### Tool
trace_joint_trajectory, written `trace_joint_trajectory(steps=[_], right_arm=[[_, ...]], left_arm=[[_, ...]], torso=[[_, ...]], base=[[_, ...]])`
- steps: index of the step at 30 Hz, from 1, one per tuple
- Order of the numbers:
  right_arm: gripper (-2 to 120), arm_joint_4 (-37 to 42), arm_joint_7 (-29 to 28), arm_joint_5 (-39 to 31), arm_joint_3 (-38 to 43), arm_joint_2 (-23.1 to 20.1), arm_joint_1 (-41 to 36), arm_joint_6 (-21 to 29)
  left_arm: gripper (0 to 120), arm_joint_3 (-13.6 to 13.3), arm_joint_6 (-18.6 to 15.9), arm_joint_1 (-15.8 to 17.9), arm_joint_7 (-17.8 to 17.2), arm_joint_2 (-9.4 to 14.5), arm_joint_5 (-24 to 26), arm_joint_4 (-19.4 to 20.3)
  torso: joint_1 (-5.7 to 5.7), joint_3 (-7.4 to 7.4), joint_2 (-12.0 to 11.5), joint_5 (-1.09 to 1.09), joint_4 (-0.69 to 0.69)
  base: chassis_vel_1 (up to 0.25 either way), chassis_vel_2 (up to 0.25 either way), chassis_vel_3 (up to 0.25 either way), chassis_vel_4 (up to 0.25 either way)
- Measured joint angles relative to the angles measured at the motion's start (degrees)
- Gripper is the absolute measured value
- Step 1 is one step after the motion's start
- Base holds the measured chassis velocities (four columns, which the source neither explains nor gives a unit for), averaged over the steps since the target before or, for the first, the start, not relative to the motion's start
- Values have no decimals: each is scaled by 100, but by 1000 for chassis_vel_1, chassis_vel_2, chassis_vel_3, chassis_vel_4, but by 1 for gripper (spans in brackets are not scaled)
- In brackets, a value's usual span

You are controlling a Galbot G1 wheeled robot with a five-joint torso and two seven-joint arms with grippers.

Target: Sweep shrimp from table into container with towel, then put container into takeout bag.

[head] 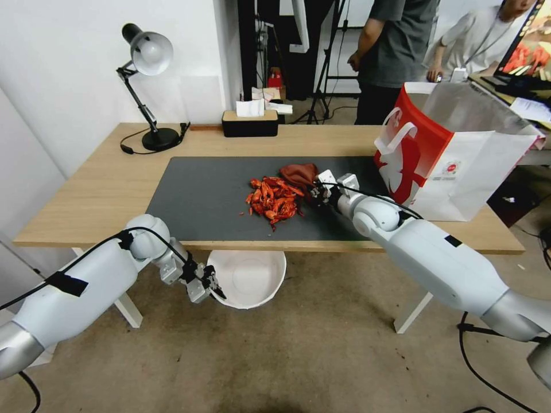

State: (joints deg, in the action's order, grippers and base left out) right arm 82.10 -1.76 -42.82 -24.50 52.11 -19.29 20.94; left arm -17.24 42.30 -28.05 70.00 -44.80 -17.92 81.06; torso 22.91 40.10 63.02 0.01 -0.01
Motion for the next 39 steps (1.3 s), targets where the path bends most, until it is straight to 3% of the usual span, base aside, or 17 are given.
trace_joint_trajectory(steps=[7,17,29,39], right_arm=[[5,241,-9,-52,-2,-92,-54,23],[5,677,-75,-51,111,-223,-351,40],[5,1363,-129,-40,209,-605,-724,76],[5,1852,-134,-41,316,-849,-1060,82]], left_arm=[[0,-340,-8,180,64,-166,-59,-78],[0,-991,-221,848,410,-369,270,-282],[0,-1097,-280,1006,538,-259,581,-282],[0,-1135,-280,1055,514,-335,619,-289]], torso=[[0,0,0,-2,2],[1,0,0,-1,1],[0,0,0,0,1],[0,0,0,-1,0]], base=[[0,0,0,0],[0,0,0,0],[0,0,0,0],[0,0,0,0]])
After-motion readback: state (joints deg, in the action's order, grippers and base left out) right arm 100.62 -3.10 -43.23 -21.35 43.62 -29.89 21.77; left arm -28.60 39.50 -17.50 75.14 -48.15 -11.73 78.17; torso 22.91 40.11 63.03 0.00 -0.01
